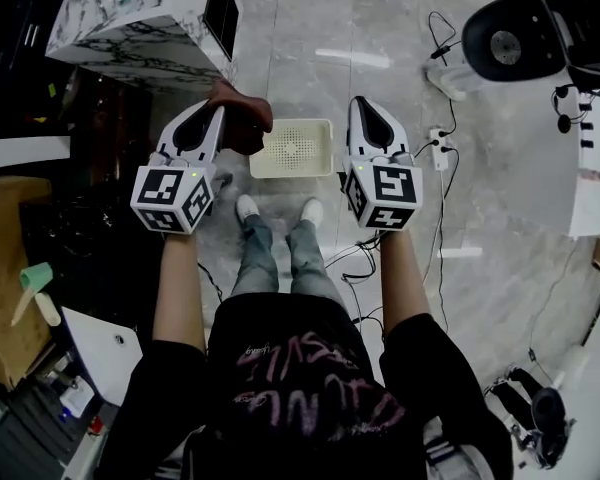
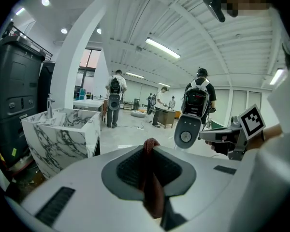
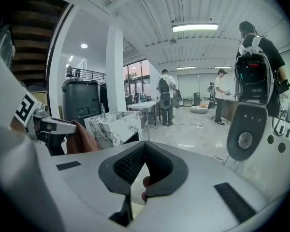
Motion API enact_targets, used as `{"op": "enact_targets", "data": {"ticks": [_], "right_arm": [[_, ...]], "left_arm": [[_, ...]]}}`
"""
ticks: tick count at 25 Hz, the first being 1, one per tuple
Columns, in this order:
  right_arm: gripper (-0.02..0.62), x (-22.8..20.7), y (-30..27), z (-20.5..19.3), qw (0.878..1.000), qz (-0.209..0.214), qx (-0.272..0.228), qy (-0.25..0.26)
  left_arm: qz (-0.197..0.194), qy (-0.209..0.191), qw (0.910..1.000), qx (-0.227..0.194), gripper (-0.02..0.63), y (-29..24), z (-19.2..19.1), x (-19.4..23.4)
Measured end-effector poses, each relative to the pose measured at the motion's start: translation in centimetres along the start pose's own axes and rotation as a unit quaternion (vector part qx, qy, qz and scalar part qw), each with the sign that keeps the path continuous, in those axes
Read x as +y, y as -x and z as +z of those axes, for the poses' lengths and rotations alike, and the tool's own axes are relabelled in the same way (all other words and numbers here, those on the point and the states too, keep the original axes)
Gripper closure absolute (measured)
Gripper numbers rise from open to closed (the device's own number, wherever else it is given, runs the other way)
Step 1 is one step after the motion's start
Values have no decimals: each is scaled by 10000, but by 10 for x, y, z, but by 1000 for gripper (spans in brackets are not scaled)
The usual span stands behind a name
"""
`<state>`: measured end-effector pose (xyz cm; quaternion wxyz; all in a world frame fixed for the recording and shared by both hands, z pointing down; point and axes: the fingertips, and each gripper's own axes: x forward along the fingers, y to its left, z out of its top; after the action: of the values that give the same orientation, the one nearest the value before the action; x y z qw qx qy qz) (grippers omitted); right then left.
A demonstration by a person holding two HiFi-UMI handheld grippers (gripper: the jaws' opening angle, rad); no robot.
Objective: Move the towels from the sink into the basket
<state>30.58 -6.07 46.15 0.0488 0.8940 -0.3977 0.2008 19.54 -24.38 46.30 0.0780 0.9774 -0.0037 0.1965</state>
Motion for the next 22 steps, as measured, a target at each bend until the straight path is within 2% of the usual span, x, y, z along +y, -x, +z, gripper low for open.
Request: {"op": "enact_targets", "data": {"ticks": [8, 15, 22], "right_arm": [[580, -9, -23, -50, 9995, 9, 282, -140], [580, -25, -39, -105, 9984, -75, 475, -286], [580, -40, -69, -171, 9974, -163, 628, -320]], "left_arm": [[-98, 199, 9994, 267, 554, -36, -54, -1], [-34, 408, 9974, 600, 554, -57, -121, 3], [-14, 663, 9954, 686, 554, -78, -188, 14]]}}
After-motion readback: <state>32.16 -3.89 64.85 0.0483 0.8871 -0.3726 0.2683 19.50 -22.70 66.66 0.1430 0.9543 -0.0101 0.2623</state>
